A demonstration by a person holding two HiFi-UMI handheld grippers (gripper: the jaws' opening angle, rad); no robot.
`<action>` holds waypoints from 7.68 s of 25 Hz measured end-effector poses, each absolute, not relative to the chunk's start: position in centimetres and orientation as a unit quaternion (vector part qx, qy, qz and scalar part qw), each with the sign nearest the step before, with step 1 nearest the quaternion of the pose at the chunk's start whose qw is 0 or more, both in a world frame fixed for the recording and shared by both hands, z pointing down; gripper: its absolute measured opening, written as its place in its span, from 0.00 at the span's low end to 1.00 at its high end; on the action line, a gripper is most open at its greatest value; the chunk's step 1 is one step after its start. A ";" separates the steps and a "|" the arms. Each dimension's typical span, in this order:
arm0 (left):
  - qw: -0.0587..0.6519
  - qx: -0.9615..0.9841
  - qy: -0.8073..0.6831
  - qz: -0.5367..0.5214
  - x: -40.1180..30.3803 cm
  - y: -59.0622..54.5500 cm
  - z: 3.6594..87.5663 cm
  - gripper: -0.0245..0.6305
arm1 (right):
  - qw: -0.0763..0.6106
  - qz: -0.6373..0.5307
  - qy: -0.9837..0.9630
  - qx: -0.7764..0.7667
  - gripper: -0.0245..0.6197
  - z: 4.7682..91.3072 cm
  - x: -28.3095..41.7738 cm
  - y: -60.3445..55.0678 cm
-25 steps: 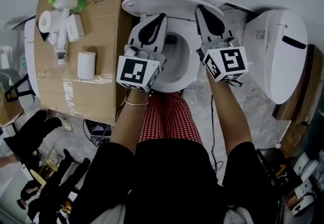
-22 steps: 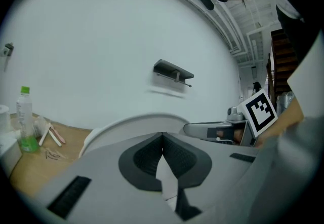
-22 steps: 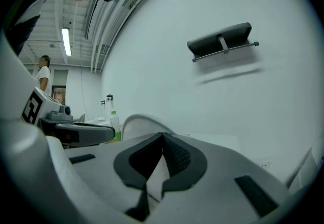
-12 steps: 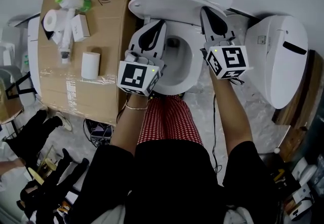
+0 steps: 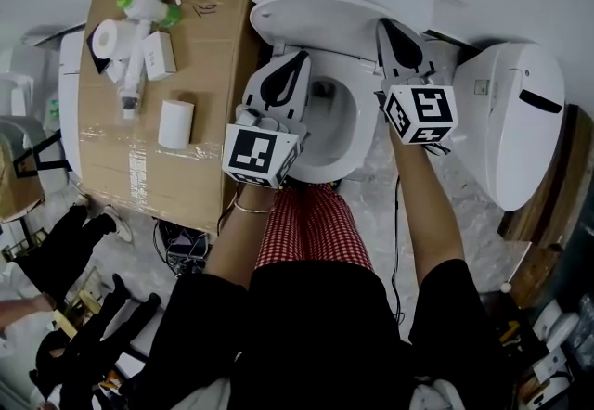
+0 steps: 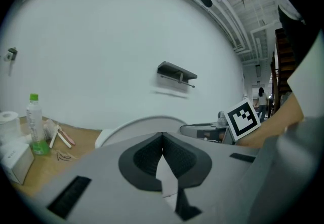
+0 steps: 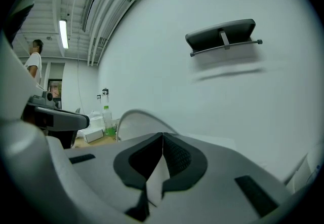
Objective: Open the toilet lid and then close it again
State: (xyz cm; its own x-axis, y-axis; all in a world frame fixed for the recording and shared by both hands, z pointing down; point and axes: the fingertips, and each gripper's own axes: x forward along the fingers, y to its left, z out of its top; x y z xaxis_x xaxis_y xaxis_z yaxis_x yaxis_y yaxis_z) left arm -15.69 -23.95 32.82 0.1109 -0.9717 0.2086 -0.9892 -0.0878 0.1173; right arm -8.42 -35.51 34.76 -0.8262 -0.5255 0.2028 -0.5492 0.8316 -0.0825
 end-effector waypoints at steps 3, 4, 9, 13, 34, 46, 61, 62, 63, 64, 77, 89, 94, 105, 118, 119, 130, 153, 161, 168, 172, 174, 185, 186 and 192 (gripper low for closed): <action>0.113 0.735 -0.668 0.036 -16.0 -23.8 32.4 0.04 | 0.090 0.065 -0.953 0.283 0.07 34.7 -8.6 -35.8; 0.115 0.733 -0.670 0.034 -16.2 -23.7 32.4 0.04 | 0.092 0.064 -0.952 0.284 0.07 34.8 -8.6 -35.8; 0.119 0.725 -0.678 0.037 -16.7 -23.3 32.3 0.04 | 0.097 0.061 -0.951 0.287 0.07 34.9 -8.7 -36.2; 0.122 0.726 -0.675 0.033 -16.7 -22.5 31.7 0.04 | 0.101 0.068 -0.950 0.289 0.07 35.0 -8.7 -36.6; 0.097 0.740 -0.664 0.045 -17.1 -21.1 29.3 0.04 | 0.114 0.062 -0.944 0.304 0.07 35.1 -9.1 -37.8; 0.090 0.749 -0.655 0.047 -17.0 -20.8 28.3 0.04 | 0.116 0.059 -0.944 0.304 0.07 33.8 -8.7 -35.9; 0.074 0.765 -0.638 0.047 -16.7 -19.0 25.7 0.04 | 0.096 0.050 -0.939 0.325 0.07 29.8 -6.9 -31.2; 0.072 0.767 -0.636 0.045 -16.6 -18.8 25.5 0.04 | 0.094 0.048 -0.940 0.325 0.07 29.5 -6.9 -30.8; 0.070 0.769 -0.634 0.043 -16.5 -18.7 25.3 0.04 | 0.092 0.046 -0.940 0.325 0.07 29.1 -6.8 -30.3; 0.069 0.771 -0.632 0.041 -16.3 -18.5 25.0 0.04 | 0.090 0.044 -0.940 0.325 0.07 28.7 -6.8 -29.8; 0.048 0.796 -0.602 0.036 -14.5 -16.2 21.9 0.04 | 0.065 0.042 -0.942 0.327 0.07 23.9 -5.8 -24.1; 0.023 0.813 -0.581 0.021 -13.1 -14.7 18.0 0.04 | 0.039 0.016 -0.949 0.312 0.07 19.2 -5.6 -19.2; 0.018 0.818 -0.574 0.024 -12.7 -14.1 17.1 0.04 | 0.023 0.012 -0.951 0.307 0.07 17.2 -5.8 -17.7; 0.003 0.827 -0.562 0.015 -11.6 -13.6 14.3 0.04 | 0.001 0.006 -0.954 0.300 0.07 13.2 -5.8 -15.6; -0.018 0.836 -0.549 0.001 -10.3 -11.6 11.5 0.04 | -0.039 0.024 -0.949 0.313 0.07 10.3 -4.7 -12.9; -0.023 0.837 -0.547 0.002 -10.1 -11.4 11.2 0.04 | -0.041 0.025 -0.948 0.314 0.07 10.1 -4.5 -12.6; -0.034 0.847 -0.531 0.006 -9.8 -10.1 10.1 0.04 | -0.055 0.028 -0.946 0.319 0.07 9.1 -3.9 -10.7; -0.024 0.849 -0.527 0.004 -10.1 -10.3 10.6 0.04 | -0.058 0.040 -0.940 0.334 0.07 9.5 -3.0 -10.6; -0.019 0.857 -0.515 0.010 -9.3 -10.3 11.2 0.04 | -0.060 0.047 -0.935 0.346 0.07 9.8 -2.2 -10.6; -0.016 0.864 -0.502 0.014 -8.8 -9.9 11.7 0.04 | -0.053 0.049 -0.933 0.352 0.07 10.4 -1.9 -9.8; -0.015 0.868 -0.497 0.014 -8.6 -9.7 11.9 0.04 | -0.053 0.050 -0.929 0.362 0.07 10.6 -1.2 -9.4; -0.013 0.870 -0.492 0.013 -8.2 -9.5 11.8 0.04 | -0.047 0.053 -0.927 0.368 0.07 10.7 -0.8 -9.3; -0.013 0.868 -0.496 -0.002 -8.4 -9.2 11.6 0.04 | -0.042 0.052 -0.923 0.378 0.07 11.1 0.6 -9.5; -0.012 0.867 -0.498 0.000 -8.5 -9.4 11.8 0.04 | -0.041 0.052 -0.924 0.377 0.07 11.1 0.8 -9.7; -0.006 0.860 -0.509 0.003 -7.8 -10.6 12.4 0.04 | -0.041 0.059 -0.927 0.368 0.07 11.5 1.8 -11.0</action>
State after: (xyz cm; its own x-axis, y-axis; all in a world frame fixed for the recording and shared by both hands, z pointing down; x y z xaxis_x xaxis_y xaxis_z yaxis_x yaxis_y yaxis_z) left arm -7.80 -10.56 12.39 0.4808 -0.8768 -0.0002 -0.8767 -0.4808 -0.0140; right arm 1.80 -10.97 11.51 -0.7260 -0.6869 -0.0328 -0.6773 0.7224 -0.1391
